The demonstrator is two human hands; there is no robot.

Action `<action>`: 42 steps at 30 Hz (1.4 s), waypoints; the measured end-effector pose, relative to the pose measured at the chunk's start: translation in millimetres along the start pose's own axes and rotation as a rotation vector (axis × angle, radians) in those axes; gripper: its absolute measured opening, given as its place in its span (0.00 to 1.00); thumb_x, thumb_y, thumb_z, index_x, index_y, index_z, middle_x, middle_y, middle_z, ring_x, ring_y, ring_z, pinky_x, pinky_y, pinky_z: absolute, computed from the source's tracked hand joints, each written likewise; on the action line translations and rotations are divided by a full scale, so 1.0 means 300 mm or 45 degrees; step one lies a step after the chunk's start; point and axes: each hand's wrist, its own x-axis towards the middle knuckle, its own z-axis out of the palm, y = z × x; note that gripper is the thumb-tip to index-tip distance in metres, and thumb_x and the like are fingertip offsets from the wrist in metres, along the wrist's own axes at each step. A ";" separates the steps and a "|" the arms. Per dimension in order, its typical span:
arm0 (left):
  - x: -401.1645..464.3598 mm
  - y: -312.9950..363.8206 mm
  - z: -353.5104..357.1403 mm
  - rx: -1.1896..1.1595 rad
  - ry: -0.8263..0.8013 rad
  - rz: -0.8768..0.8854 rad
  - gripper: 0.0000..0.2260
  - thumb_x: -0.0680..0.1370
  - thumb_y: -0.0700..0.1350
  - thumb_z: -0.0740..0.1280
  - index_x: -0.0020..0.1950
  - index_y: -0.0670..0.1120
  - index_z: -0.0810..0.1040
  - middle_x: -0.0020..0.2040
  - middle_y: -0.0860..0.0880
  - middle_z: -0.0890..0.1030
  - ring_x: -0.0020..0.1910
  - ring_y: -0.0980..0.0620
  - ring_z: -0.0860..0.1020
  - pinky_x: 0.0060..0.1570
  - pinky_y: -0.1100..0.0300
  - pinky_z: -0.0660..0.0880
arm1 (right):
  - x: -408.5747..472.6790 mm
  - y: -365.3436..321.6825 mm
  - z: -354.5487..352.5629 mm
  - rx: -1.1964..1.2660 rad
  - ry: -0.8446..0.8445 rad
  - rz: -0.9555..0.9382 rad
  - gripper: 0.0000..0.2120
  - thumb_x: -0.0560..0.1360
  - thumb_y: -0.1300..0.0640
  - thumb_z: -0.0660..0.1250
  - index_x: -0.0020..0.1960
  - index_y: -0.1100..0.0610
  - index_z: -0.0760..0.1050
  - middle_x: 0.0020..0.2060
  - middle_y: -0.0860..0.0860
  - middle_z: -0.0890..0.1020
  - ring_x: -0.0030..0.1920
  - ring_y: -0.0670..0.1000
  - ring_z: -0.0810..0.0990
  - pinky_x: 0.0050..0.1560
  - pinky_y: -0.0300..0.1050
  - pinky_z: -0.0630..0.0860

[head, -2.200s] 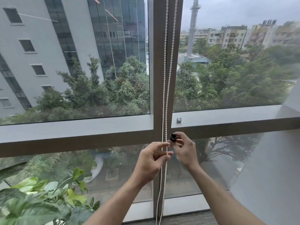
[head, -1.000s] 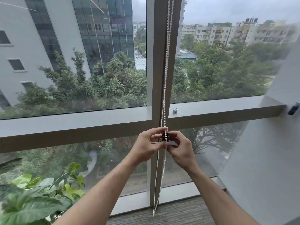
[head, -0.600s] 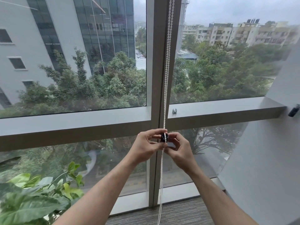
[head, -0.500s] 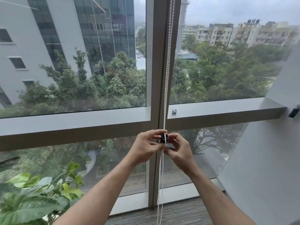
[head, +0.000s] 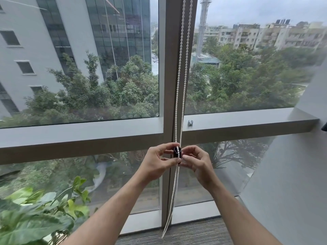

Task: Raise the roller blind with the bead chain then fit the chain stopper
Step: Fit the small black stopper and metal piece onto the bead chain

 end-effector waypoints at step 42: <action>0.032 -0.027 -0.042 0.061 0.137 -0.062 0.21 0.69 0.33 0.76 0.57 0.54 0.82 0.46 0.56 0.86 0.50 0.60 0.81 0.45 0.64 0.79 | 0.449 0.001 -0.141 -0.929 0.539 -0.124 0.09 0.73 0.57 0.75 0.51 0.54 0.78 0.45 0.50 0.83 0.45 0.50 0.82 0.50 0.45 0.78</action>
